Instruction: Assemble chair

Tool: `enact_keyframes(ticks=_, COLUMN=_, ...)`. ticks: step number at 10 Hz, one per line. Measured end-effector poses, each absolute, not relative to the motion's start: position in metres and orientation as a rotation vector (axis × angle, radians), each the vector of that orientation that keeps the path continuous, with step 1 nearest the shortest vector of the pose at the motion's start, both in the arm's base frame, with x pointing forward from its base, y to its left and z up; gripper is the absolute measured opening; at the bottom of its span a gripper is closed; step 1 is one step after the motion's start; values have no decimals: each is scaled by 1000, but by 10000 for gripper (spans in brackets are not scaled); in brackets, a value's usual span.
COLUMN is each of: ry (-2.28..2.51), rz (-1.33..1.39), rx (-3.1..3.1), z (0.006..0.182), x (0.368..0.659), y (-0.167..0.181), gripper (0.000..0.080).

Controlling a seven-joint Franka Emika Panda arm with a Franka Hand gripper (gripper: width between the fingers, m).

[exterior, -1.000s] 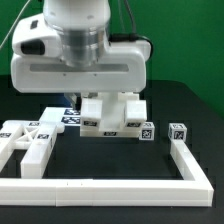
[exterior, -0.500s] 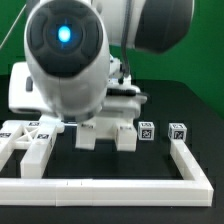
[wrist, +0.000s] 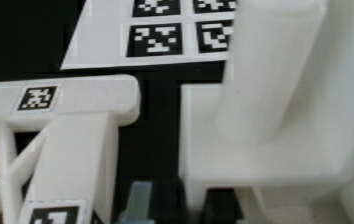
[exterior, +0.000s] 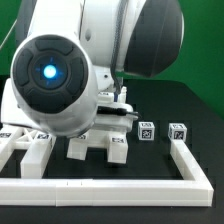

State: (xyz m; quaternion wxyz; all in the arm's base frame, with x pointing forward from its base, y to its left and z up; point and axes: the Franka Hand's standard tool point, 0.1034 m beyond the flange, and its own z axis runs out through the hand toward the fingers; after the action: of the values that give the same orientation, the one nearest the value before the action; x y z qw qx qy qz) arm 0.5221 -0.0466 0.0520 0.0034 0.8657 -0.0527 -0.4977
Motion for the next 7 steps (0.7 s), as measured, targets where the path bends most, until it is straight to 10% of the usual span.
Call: enact_keyframes(ticks=7, ry=-200, rz=-1667, rx=2629, z=34, x=508, y=-40, gripper=35)
